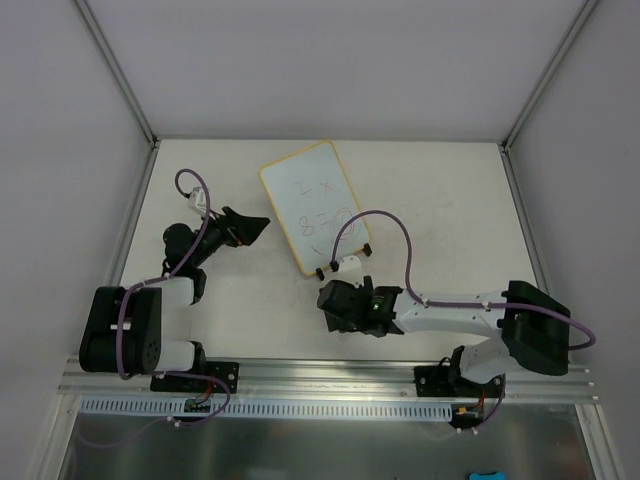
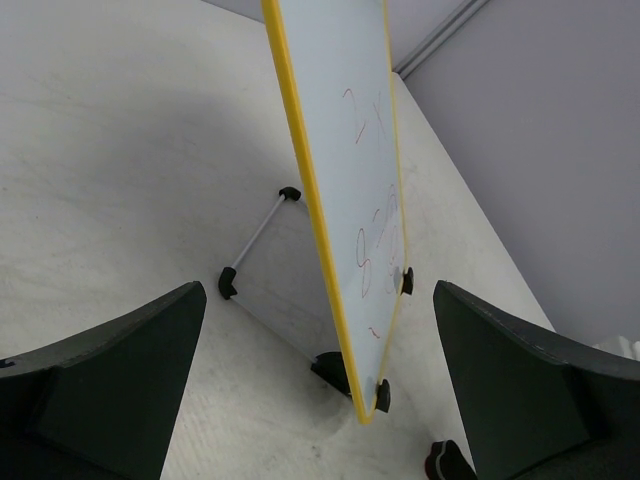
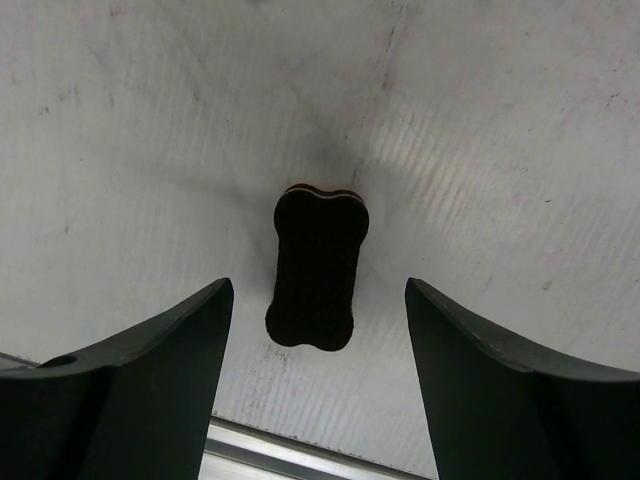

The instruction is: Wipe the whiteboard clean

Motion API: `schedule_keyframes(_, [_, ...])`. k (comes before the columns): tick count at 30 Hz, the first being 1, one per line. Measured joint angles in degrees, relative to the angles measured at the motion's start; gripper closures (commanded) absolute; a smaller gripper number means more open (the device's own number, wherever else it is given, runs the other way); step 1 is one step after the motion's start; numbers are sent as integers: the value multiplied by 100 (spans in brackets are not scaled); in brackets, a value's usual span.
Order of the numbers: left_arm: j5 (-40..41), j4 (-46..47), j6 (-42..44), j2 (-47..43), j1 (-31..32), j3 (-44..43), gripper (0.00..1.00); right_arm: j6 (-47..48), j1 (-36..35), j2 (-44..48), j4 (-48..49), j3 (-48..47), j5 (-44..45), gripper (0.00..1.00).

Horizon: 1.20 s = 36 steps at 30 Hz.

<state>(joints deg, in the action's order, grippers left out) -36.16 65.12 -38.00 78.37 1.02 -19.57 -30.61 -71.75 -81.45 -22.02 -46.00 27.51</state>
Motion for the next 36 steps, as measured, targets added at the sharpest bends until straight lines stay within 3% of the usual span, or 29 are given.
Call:
schedule_keyframes(6, [2,-57,22,-289,0,68,1,-136,-42,-321,33,-42,-31,35])
schedule_keyframes(9, [2,-70,22,-302,0,72,1,-173,-39,-350,52,-42,-31,45])
schedule_keyframes(23, [-2,-68,17,-302,0,76,1,-284,4,-560,385,7,-289,41])
schedule_keyframes(28, [-2,-68,15,-302,0,76,1,-326,55,-564,446,87,-321,52])
schedule_keyframes(34, [-4,-63,17,-302,0,76,1,-361,107,-581,494,168,-393,59])
schedule_keyframes(36, [-7,-63,17,-302,0,76,1,-380,118,-588,511,179,-396,67])
